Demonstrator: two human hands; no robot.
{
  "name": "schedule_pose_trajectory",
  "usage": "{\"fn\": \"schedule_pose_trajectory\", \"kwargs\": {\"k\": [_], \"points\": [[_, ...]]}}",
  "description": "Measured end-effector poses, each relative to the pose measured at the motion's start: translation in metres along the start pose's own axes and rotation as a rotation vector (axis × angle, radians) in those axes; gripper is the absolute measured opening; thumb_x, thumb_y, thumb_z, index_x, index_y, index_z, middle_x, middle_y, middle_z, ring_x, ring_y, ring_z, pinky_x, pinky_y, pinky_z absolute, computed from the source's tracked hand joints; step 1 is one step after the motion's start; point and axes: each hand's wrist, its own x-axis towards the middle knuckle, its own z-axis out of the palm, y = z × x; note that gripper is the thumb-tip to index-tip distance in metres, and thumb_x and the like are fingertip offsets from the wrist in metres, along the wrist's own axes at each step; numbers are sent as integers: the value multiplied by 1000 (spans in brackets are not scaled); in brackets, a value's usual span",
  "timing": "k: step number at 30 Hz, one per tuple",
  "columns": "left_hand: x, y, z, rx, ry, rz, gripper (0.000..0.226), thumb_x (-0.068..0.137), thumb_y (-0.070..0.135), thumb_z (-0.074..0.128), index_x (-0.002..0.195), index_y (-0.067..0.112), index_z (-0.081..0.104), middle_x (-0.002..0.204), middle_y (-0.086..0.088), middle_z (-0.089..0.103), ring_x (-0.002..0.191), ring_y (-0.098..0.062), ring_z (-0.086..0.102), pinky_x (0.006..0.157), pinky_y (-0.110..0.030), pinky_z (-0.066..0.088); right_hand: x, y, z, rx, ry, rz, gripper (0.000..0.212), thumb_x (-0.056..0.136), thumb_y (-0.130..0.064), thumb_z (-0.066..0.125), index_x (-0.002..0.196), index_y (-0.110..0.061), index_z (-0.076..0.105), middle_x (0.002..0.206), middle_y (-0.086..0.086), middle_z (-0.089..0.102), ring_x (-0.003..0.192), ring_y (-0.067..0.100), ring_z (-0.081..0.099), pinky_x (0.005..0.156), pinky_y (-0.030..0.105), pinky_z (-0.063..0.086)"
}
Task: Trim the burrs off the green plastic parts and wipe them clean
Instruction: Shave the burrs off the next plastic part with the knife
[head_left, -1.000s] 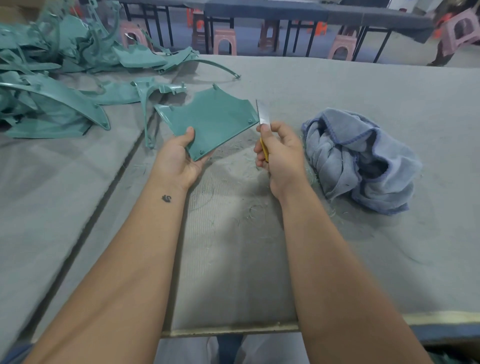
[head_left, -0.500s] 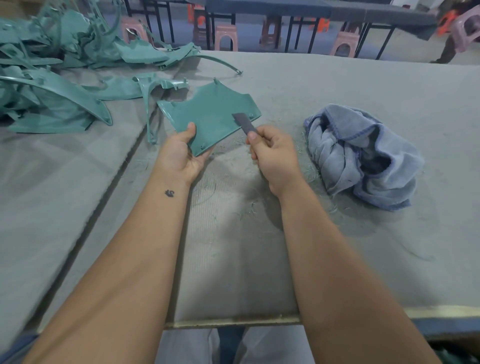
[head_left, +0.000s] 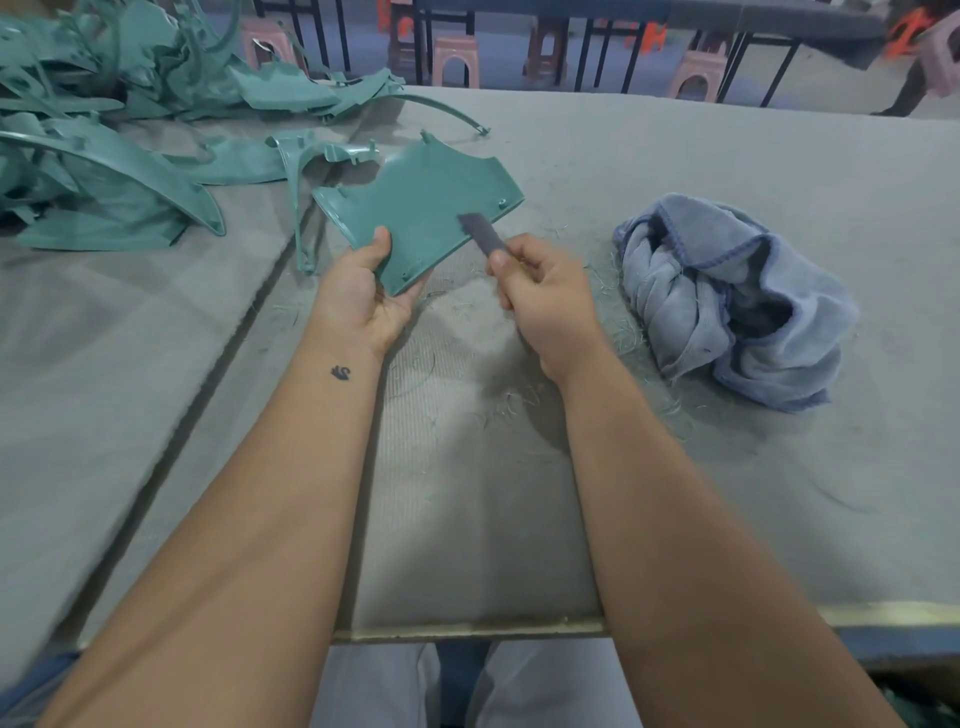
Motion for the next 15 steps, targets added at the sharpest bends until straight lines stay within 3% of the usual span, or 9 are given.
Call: {"fn": "schedule_pose_trajectory", "kwargs": {"k": [3, 6, 10, 15], "points": [[-2, 1, 0, -26, -25, -6, 20, 103, 3, 39, 109, -3, 56, 118, -17, 62, 105, -31, 64, 84, -45, 56, -3, -1, 2, -155, -130, -42, 29, 94, -11, 58, 69, -25, 58, 50, -15, 43, 50, 5, 34, 52, 24, 28], [-4, 1, 1, -74, -17, -13, 18, 102, 3, 41, 106, -5, 57, 119, -18, 63, 113, -34, 61, 84, -43, 56, -3, -5, 0, 51, -34, -34, 25, 97, -10, 54, 74, -22, 59, 56, -5, 46, 52, 9, 36, 50, 22, 29], [-5, 1, 2, -47, -24, -33, 17, 101, 1, 42, 104, -5, 57, 110, -17, 65, 100, -29, 65, 76, -43, 58, -1, -7, -4, 208, 45, -45, 20, 99, -12, 51, 83, -19, 60, 65, 1, 53, 56, 11, 42, 55, 19, 37], [-5, 1, 2, -28, -20, -61, 19, 102, 2, 40, 111, -7, 54, 110, -23, 66, 90, -33, 66, 76, -43, 56, -3, -2, 2, -22, -76, -106, 21, 96, -8, 55, 79, -19, 60, 64, -2, 52, 59, 10, 44, 62, 28, 39]]}}
